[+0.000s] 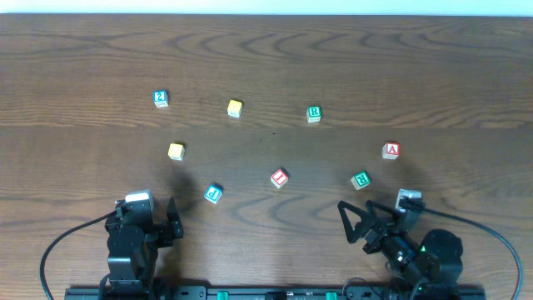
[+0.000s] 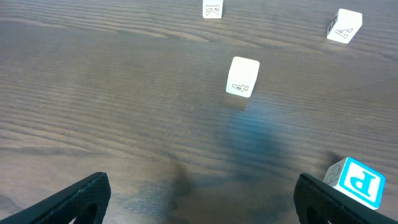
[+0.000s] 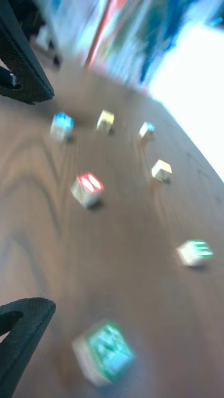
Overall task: Spell out Ai2
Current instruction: 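Reach right gripper to the red I block and grasp it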
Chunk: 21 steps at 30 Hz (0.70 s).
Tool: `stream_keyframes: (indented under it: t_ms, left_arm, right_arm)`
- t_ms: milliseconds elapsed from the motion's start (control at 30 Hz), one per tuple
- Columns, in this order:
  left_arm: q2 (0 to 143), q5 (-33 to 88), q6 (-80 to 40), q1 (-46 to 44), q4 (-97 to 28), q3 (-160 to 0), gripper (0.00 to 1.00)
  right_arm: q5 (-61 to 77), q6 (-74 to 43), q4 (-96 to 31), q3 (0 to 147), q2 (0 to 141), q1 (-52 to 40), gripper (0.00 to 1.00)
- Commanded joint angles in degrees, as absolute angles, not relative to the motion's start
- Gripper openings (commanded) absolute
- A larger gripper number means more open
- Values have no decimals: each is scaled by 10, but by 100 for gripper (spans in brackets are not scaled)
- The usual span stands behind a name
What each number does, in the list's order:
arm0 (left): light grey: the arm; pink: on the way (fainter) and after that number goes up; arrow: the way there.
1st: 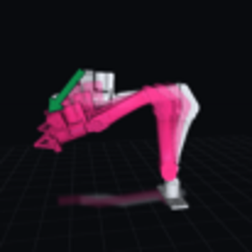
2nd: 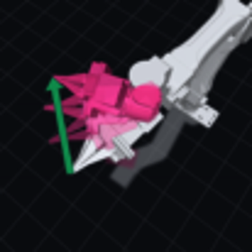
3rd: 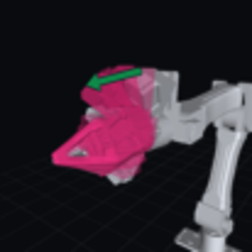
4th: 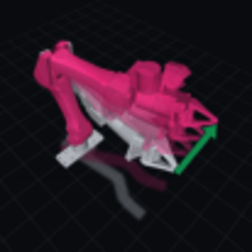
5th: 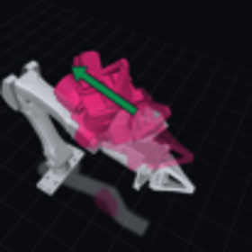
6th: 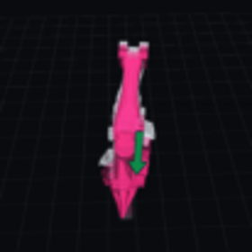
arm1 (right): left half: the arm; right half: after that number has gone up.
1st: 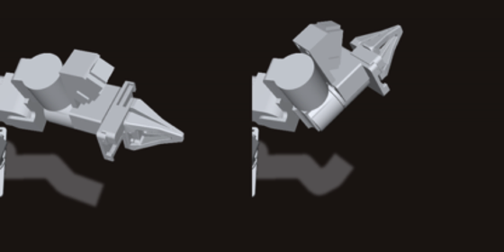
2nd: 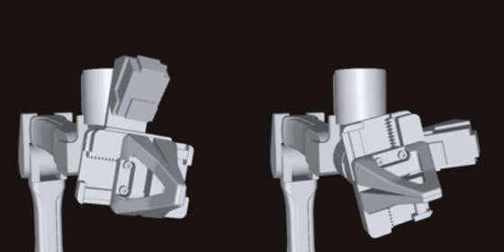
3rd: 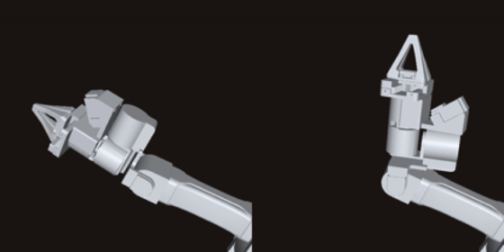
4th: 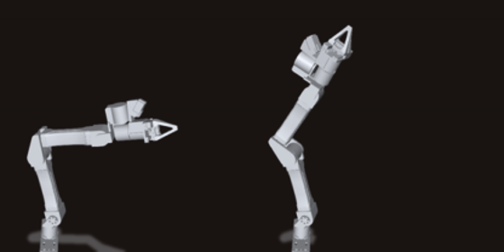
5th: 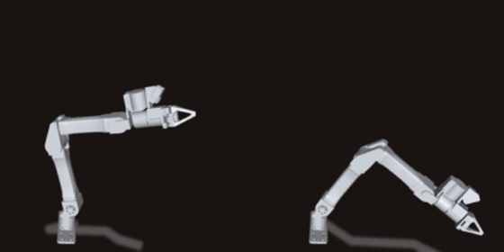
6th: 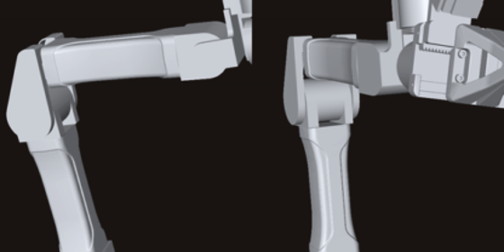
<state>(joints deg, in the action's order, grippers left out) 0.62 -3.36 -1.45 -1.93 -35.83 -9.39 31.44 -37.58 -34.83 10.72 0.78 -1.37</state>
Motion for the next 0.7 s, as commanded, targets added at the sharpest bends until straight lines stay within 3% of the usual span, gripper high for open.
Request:
stream_keyframes:
  t_ms: [0, 333, 500, 667]
  left_arm:
    - [3, -33, -13, -18, -358, -89, 96]
    - [3, -33, -13, -18, -358, -88, 95]
    - [3, -33, -13, -18, -358, -89, 95]
    - [3, -33, -13, -18, -358, -89, 96]
  right_arm:
    - [352, -554, -349, 103, 3, -8, 99]
    - [436, -557, -173, 109, 75, -13, 99]
    - [404, -515, -171, 164, 211, -59, 99]
    - [270, -470, -234, 308, 398, -177, 99]
